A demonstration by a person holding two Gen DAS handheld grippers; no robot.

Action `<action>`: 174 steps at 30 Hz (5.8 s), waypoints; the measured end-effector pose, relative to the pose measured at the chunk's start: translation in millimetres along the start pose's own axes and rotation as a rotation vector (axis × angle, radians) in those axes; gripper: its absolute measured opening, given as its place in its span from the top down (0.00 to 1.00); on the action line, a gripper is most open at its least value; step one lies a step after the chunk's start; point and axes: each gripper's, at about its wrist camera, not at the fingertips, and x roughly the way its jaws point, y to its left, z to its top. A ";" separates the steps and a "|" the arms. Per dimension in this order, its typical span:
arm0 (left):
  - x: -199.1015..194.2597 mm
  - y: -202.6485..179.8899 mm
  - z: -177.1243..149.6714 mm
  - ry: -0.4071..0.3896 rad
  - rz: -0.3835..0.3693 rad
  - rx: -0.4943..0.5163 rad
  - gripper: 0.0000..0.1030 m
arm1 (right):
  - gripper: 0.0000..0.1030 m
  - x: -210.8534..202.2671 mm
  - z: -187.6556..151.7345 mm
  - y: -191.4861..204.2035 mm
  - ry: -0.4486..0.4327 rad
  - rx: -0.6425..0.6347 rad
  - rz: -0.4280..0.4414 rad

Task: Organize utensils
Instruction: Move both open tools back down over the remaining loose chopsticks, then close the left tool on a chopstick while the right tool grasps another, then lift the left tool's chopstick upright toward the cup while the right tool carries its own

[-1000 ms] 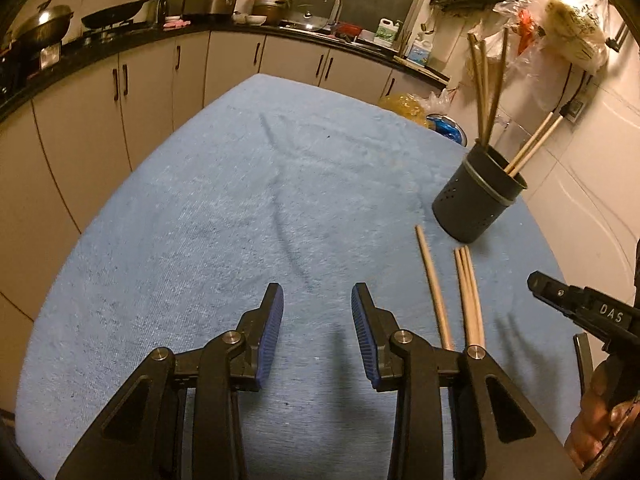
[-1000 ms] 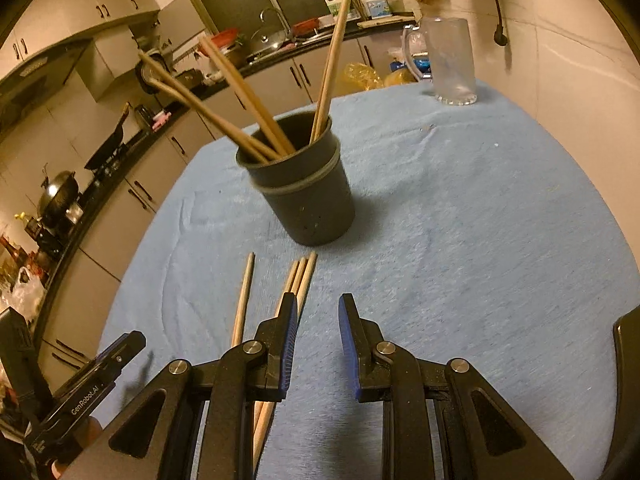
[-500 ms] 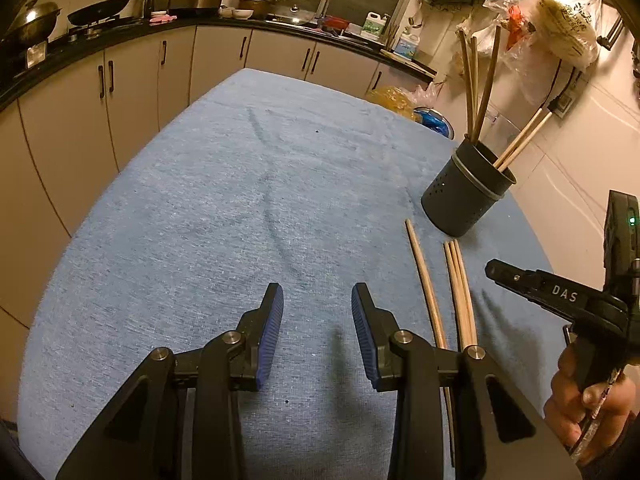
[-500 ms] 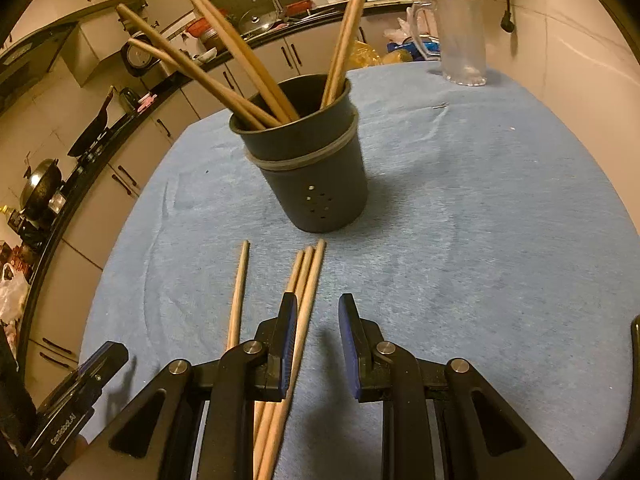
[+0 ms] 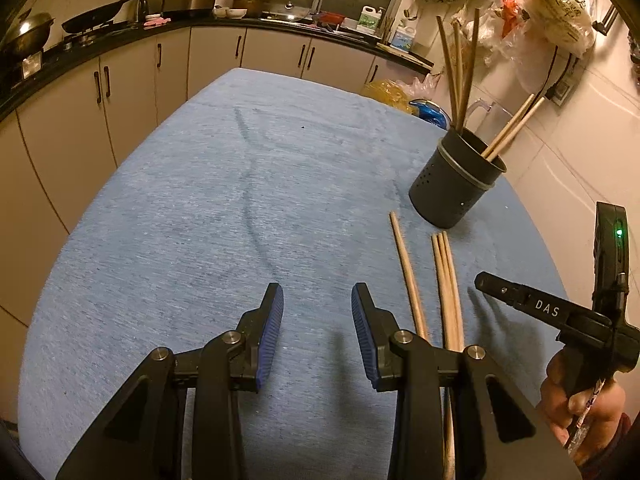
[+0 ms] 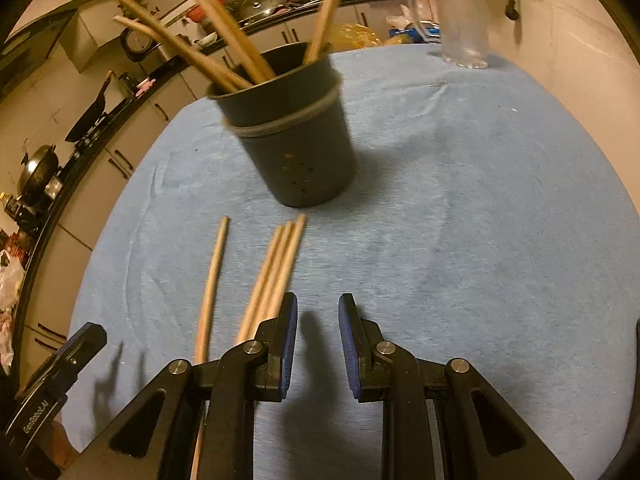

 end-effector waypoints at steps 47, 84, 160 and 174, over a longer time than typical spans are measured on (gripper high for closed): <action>-39.4 -3.5 -1.3 0.013 -0.026 -0.021 0.67 | 0.78 0.5 -6.1 20.6 0.036 -0.030 0.011; 28.1 -5.9 21.4 0.210 -0.127 -0.114 0.67 | 0.78 -2.6 20.0 -10.7 0.053 0.028 0.094; 38.2 -68.5 32.1 0.143 0.097 0.119 0.94 | 0.93 6.2 24.5 -13.4 0.062 -0.013 0.068; -48.9 -81.5 36.5 -0.045 0.061 0.133 0.94 | 0.93 -105.5 8.5 5.3 -0.237 -0.044 0.159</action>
